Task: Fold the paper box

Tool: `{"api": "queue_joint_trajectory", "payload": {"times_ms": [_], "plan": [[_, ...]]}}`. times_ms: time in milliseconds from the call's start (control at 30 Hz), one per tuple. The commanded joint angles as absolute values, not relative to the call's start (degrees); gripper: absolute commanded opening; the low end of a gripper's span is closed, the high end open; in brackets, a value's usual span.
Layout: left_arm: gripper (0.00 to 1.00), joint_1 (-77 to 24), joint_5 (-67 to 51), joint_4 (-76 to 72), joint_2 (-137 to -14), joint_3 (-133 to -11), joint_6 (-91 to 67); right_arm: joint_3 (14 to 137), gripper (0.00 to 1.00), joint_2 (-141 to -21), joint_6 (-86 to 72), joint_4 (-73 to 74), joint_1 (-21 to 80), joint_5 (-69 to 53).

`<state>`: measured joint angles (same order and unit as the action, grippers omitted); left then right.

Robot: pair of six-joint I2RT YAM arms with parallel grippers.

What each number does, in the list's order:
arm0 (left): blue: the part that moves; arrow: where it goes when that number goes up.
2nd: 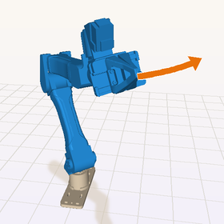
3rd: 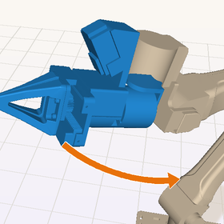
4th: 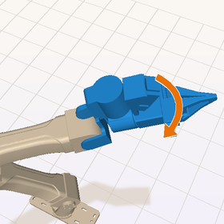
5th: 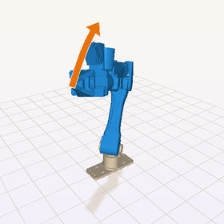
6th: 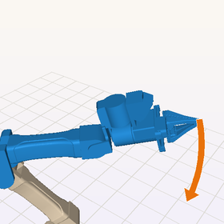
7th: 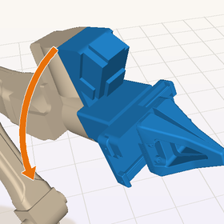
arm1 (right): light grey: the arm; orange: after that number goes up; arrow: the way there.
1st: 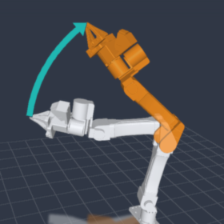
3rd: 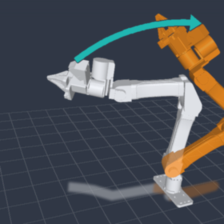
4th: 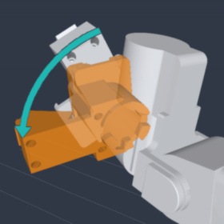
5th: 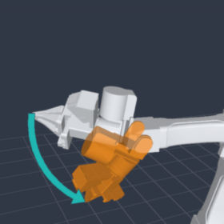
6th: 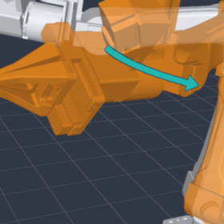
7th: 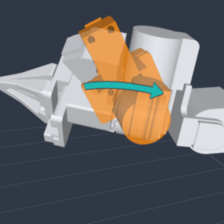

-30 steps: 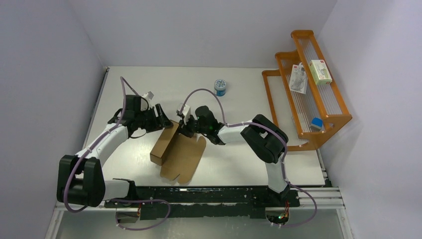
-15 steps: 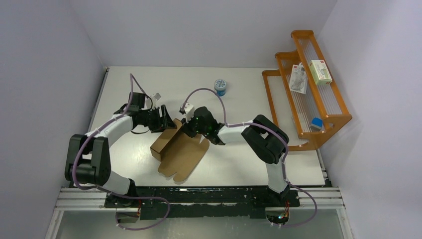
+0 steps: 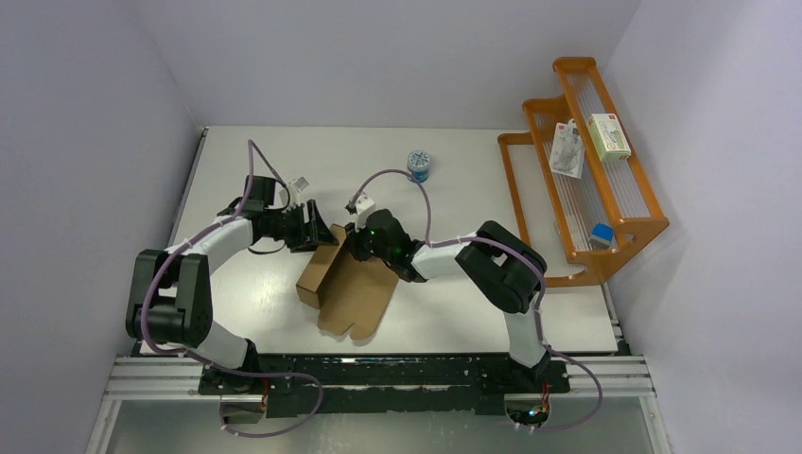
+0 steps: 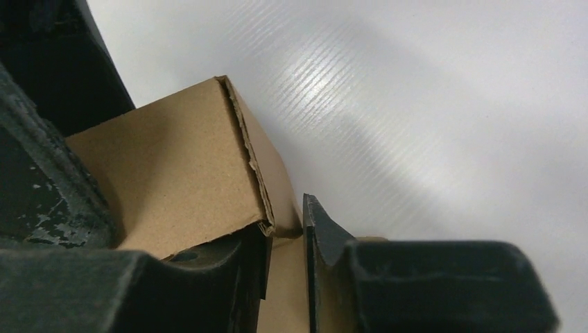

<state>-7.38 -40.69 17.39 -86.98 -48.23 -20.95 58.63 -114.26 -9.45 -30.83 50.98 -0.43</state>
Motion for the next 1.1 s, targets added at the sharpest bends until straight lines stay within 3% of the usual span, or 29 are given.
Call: {"api": "queue_joint_trajectory", "payload": {"times_ms": [0, 300, 600, 933, 1067], "plan": [[0.66, -7.47, -45.55, 17.26, -88.02, -47.74, -20.3, 55.68, 0.28, -115.75, -11.88, -42.9, 51.48, -4.01], [0.65, -7.49, -43.6, 20.98, -89.25, -50.84, -17.62, 54.1, 0.36, -117.73, -7.21, -52.18, 51.42, -13.55], [0.63, -7.49, -43.65, 22.45, -91.8, -53.6, -16.3, 51.86, 0.52, -117.98, -3.92, -56.18, 51.34, -16.9], [0.62, -7.56, -42.78, 22.77, -91.59, -53.46, -16.12, 50.58, 0.39, -118.09, -1.93, -56.46, 51.36, -9.43], [0.63, -7.56, -43.83, 21.55, -91.67, -52.8, -16.91, 49.71, 0.3, -117.53, -1.42, -56.44, 51.41, -6.41]]}}
